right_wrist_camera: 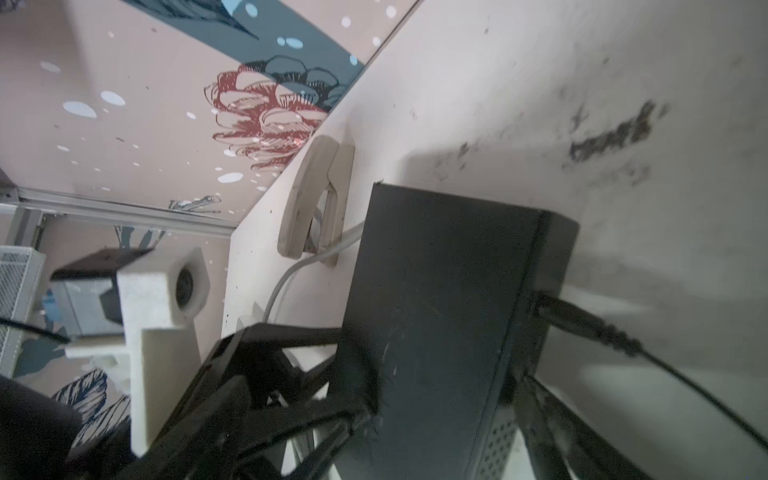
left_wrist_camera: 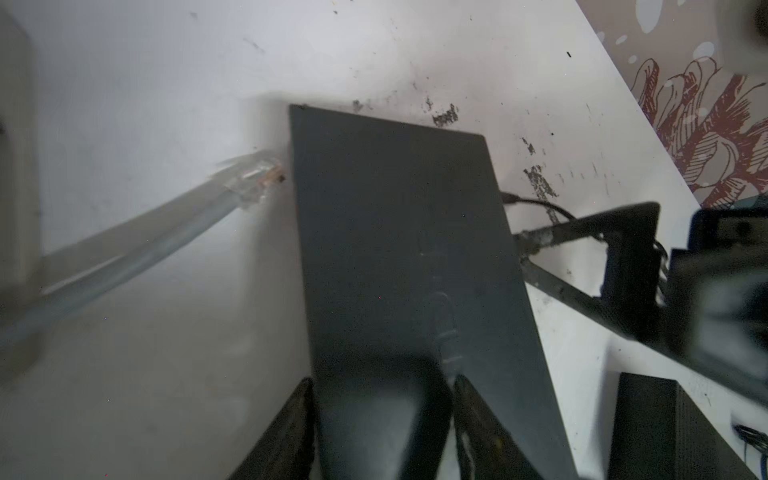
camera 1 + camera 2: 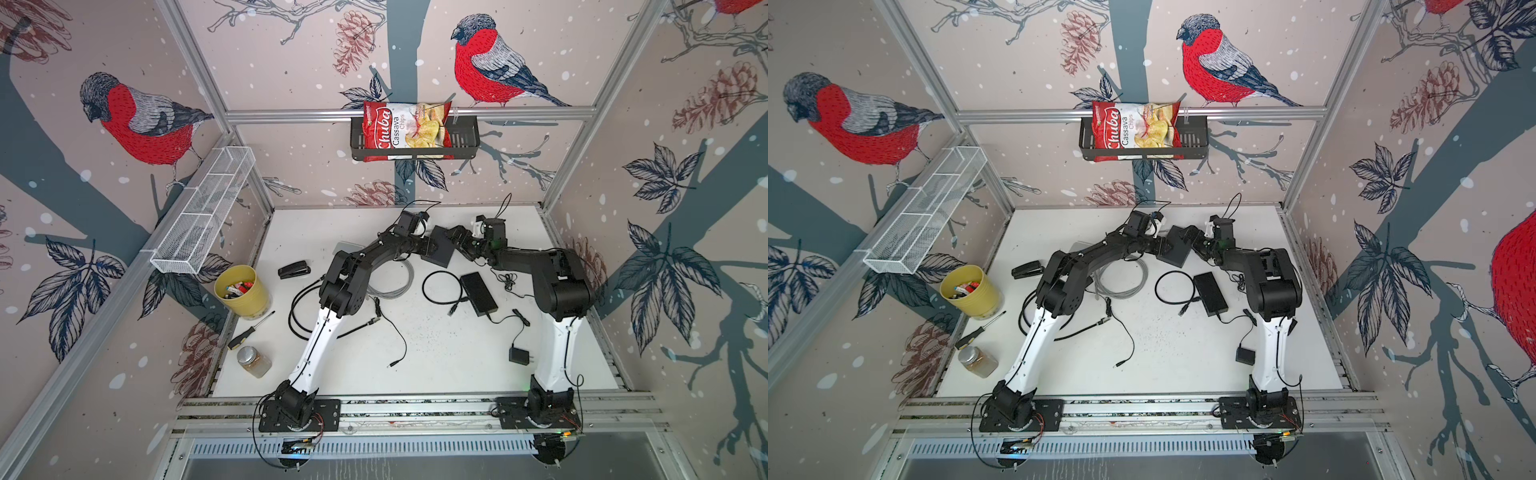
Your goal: Insert the plug into the switch port
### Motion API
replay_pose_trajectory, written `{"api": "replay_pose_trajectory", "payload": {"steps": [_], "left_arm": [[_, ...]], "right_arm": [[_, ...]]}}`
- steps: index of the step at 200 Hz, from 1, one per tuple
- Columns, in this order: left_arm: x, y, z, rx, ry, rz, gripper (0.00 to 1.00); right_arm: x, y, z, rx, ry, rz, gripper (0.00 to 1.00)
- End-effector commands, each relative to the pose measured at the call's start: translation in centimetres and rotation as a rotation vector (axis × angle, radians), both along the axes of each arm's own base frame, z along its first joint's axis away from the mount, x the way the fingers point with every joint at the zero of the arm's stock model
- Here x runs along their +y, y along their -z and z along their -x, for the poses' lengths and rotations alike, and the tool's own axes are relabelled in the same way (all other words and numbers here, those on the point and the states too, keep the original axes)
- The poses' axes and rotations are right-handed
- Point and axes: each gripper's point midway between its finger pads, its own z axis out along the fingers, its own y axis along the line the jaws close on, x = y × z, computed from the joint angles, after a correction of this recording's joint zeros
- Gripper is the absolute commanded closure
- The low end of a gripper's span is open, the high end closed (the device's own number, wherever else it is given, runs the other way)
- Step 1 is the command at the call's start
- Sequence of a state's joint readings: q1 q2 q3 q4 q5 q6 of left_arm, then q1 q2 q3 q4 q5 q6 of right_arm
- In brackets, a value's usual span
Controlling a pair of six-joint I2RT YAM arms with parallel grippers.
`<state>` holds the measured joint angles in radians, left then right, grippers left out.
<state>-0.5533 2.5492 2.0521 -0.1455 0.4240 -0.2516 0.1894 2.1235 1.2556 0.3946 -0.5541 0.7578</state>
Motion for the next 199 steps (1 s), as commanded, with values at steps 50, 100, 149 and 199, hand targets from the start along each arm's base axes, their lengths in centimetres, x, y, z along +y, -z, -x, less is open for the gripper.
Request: {"api": "replay_pose_trajectory", "payload": {"steps": [50, 100, 149, 199], "left_arm": [[-6.4, -1.3, 2.7, 0.055, 0.127, 0.201, 0.49], [-3.4, -3.9, 1.0, -0.036, 0.058, 0.158, 0.49], [1.5, -10.0, -0.2, -0.216, -0.043, 0.061, 0.47], [7.9, -15.3, -0.9, -0.51, -0.257, -0.108, 0.36]], "right_arm": [[-3.3, -0.9, -1.4, -0.051, 0.021, -0.012, 0.01], [-6.8, -2.1, -0.9, -0.088, 0.062, 0.08, 0.01], [-12.1, -5.5, -1.7, -0.12, 0.221, 0.506, 0.01], [-15.1, -10.7, -0.5, -0.196, 0.567, 1.293, 0.0]]}}
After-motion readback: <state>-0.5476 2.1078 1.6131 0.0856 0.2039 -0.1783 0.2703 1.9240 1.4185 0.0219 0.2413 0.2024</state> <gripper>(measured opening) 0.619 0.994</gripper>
